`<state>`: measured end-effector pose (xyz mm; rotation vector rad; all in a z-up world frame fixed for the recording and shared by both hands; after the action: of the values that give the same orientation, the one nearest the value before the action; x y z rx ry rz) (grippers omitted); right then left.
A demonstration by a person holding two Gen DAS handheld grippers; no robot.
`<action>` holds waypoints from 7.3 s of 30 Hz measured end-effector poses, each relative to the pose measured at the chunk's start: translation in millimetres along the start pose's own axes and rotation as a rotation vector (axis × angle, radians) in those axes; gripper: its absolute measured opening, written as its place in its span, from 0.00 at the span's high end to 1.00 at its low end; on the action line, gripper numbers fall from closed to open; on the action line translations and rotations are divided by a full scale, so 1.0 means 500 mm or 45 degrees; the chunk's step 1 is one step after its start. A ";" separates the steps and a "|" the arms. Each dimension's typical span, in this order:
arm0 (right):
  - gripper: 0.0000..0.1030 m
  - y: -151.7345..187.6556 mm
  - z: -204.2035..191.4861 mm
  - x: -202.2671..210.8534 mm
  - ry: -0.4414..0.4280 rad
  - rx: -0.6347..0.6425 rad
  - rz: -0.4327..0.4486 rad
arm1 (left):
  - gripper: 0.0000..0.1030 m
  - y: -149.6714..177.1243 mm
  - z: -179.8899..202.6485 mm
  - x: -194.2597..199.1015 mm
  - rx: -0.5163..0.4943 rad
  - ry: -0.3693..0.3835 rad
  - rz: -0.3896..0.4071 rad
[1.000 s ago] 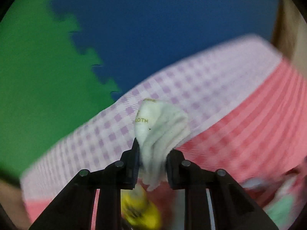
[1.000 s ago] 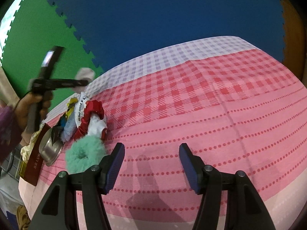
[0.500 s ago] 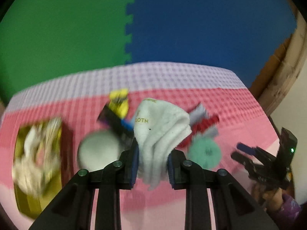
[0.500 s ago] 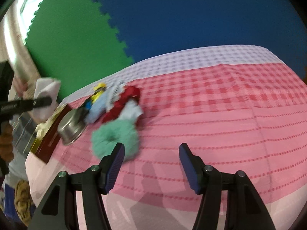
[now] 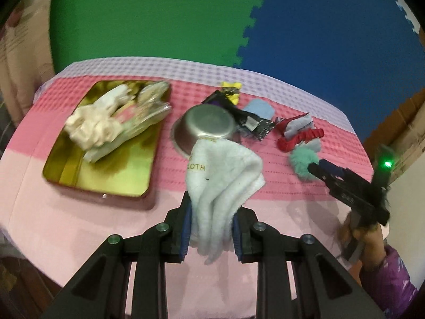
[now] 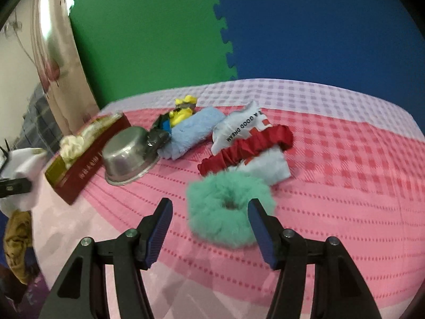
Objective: Organize soft objects
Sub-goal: 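Lift the white cloth with the left gripper while the right grasps the green scrunchie, then lower the white cloth into the red tin and open the left gripper, then carry the green scrunchie into the red tin and open the right gripper, then move the left gripper to the black-and-purple packet beside the steel bowl, then grasp the black-and-purple packet with the left gripper and lift it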
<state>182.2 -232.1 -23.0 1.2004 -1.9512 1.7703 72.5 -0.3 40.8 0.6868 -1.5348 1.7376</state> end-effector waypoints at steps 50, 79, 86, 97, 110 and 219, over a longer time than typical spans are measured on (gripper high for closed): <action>0.88 0.067 -0.010 -0.018 0.079 -0.047 -0.101 | 0.53 -0.044 -0.387 -0.083 0.296 -0.421 0.001; 0.88 0.079 -0.032 0.005 0.052 -0.077 -0.097 | 0.20 0.132 -0.241 0.080 0.120 -0.536 0.257; 0.88 0.068 -0.140 0.036 -0.105 -0.079 -0.112 | 0.20 0.140 -0.245 0.083 0.120 -0.525 0.291; 0.88 -0.056 -0.441 0.023 -0.432 0.103 -0.108 | 0.20 0.142 -0.266 0.092 0.227 -0.425 0.279; 0.88 -0.047 -0.628 -0.157 -0.448 0.309 -0.266 | 0.20 0.147 -0.302 0.095 0.365 -0.367 0.239; 0.16 0.043 0.107 -0.003 0.416 -0.182 -0.092 | 0.14 -0.233 0.098 -0.334 0.435 0.269 -0.435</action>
<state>185.9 -281.9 -51.8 0.8610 -1.7860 1.6394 263.3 -70.2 -10.5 0.8479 -0.9252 1.7558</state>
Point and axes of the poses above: each gripper's, at about its wrist camera, not at the fingertips, and x roughly against the way its jaws point, z to its right, y to its underside, the point moved 7 cm from there along -x, roughly the way its jaws point, and after that the axes turned 4 degrees about -x, right-handed, at the moved point
